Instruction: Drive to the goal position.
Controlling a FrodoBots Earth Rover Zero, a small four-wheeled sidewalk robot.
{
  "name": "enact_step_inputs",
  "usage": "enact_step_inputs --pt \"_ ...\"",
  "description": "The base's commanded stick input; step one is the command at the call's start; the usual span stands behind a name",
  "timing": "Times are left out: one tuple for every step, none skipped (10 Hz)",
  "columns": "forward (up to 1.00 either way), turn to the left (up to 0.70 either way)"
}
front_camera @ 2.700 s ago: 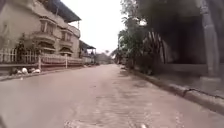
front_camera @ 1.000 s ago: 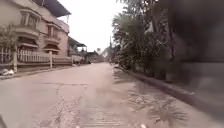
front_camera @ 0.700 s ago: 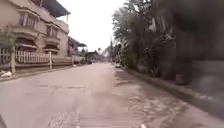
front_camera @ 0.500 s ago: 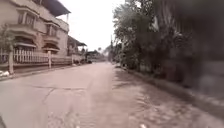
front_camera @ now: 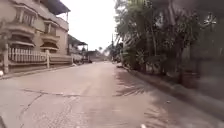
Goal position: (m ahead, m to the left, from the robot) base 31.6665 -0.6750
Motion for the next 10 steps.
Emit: enact_step_inputs --pt "1.00 0.00" --pt "1.00 0.00" --pt "1.00 0.00" --pt "1.00 0.00" --pt "1.00 0.00" --pt "1.00 0.00" --pt "1.00 0.00" --pt "1.00 0.00" --pt "1.00 0.00" --pt "1.00 0.00"
